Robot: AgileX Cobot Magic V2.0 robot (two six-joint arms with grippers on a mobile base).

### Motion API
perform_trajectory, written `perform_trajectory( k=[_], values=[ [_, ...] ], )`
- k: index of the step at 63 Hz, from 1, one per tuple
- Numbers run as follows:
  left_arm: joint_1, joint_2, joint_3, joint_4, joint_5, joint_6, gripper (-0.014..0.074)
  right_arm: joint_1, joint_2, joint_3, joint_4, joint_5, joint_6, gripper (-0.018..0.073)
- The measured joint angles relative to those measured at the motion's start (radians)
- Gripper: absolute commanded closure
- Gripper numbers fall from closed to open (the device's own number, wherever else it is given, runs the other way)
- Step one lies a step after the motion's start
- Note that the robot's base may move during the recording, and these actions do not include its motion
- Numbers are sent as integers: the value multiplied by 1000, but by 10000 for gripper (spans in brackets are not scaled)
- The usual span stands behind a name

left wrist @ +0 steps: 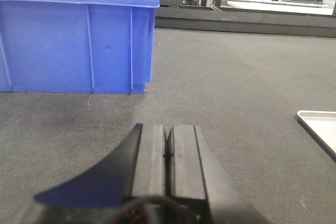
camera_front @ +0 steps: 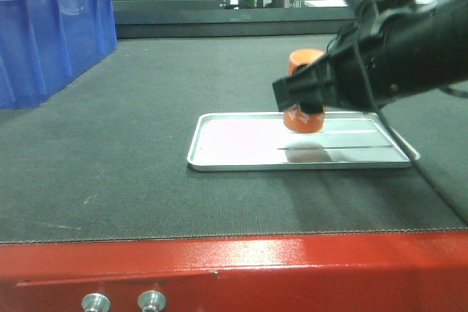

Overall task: Grab orange capacitor from left shelf to right conveyor
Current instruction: 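Lower the cylinder upright onto the silver tray with the right gripper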

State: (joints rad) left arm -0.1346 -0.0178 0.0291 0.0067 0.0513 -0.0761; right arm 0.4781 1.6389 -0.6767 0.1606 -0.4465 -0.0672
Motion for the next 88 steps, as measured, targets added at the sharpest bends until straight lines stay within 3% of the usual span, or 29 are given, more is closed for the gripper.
perform_trajectory(
  k=[11,15,27,33,62,88],
  values=[
    [0,0,0,0,0,0,701,0,34,0,2,-25,0,438],
    [0,0,0,0,0,0,701,0,36,0,2,-34,0,367],
    [0,0,0,0,0,0,701,0,36,0,2,-72,0,29],
    [0,0,0,0,0,0,701,0,36,0,2,-74,0,-60],
    [0,0,0,0,0,0,701,2,36,0,2,-61,2,-66],
    [0,0,0,0,0,0,701,2,-75,0,2,84,2,-66]
  ],
)
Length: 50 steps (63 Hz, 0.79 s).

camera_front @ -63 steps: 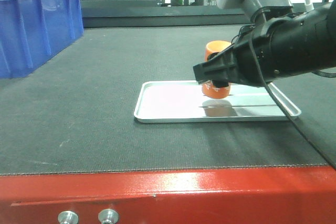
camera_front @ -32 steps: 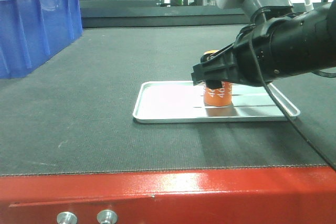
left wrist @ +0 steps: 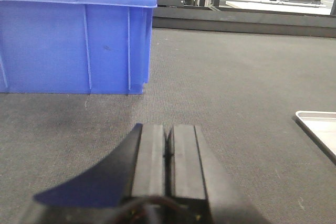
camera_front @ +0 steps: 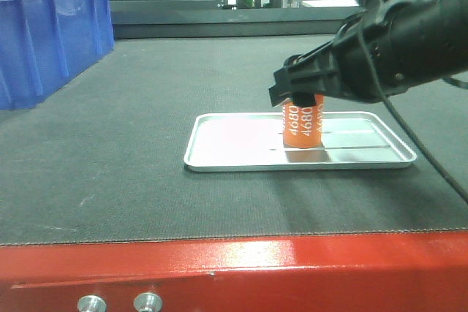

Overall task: Grab orange capacitor from left shelf to right conveyor
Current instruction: 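Lower the cylinder upright onto the silver tray with the right gripper, then open the right gripper and raise it away from the cylinder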

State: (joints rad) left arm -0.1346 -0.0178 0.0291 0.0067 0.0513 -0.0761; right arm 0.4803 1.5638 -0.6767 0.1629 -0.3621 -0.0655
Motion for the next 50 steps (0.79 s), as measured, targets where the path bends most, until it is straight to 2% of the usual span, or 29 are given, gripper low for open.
perform_trajectory(
  k=[14,18,23,33,34,38,50],
  values=[
    [0,0,0,0,0,0,701,2,-93,0,0,142,0,-62],
    [0,0,0,0,0,0,701,2,-133,0,0,188,0,-29],
    [0,0,0,0,0,0,701,2,-196,0,0,245,0,75],
    [0,0,0,0,0,0,701,2,-349,0,0,395,0,501],
    [0,0,0,0,0,0,701,2,-363,0,0,409,0,520],
    [0,0,0,0,0,0,701,2,-428,0,0,479,0,492],
    [0,0,0,0,0,0,701,4,-664,0,16,640,0,492]
  ],
)
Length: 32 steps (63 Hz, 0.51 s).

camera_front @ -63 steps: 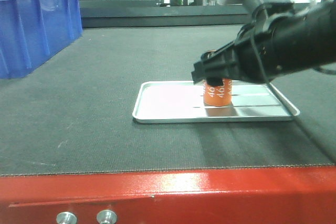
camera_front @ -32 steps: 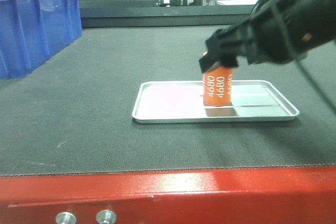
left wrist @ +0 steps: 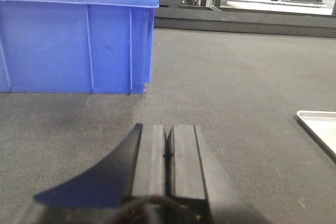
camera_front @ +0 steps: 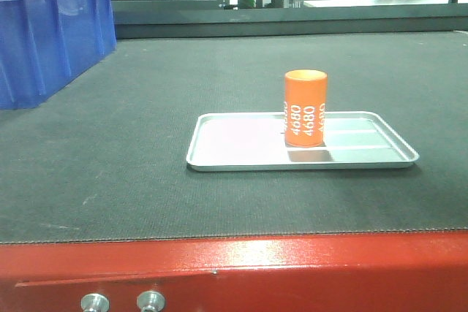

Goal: Grab orange capacitor from left shelf to right conveyor

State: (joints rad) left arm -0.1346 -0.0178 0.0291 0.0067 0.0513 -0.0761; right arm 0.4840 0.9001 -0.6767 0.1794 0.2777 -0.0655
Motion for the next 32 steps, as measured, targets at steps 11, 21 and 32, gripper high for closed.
perform_trajectory(
  k=[11,21,32],
  values=[
    [0,0,0,0,0,0,701,0,-187,0,8,58,0,492],
    [0,0,0,0,0,0,701,0,-267,0,-1,60,0,492],
    [0,0,0,0,0,0,701,-2,-286,0,-25,13,0,501]
  ],
)
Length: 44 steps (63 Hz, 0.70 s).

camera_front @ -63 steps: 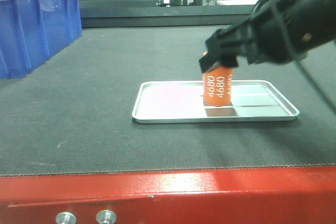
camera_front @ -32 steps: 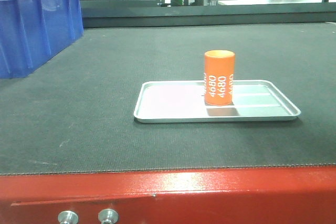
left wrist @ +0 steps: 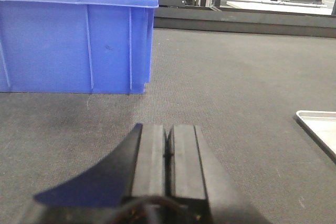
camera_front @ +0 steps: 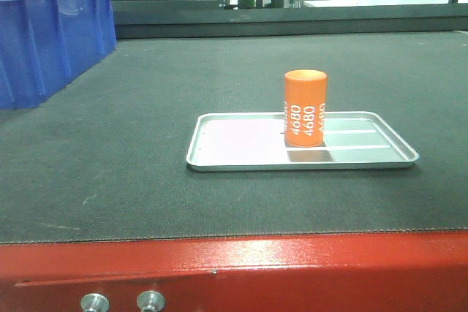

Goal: Grab orange capacitor from left shelf to right conveyor

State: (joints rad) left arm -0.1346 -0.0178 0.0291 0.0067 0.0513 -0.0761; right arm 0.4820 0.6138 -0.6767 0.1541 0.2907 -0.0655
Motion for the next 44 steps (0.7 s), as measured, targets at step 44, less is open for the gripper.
perform_trajectory(
  k=[44],
  values=[
    [0,0,0,0,0,0,701,-485,-411,532,-118,-365,65,501]
  ],
)
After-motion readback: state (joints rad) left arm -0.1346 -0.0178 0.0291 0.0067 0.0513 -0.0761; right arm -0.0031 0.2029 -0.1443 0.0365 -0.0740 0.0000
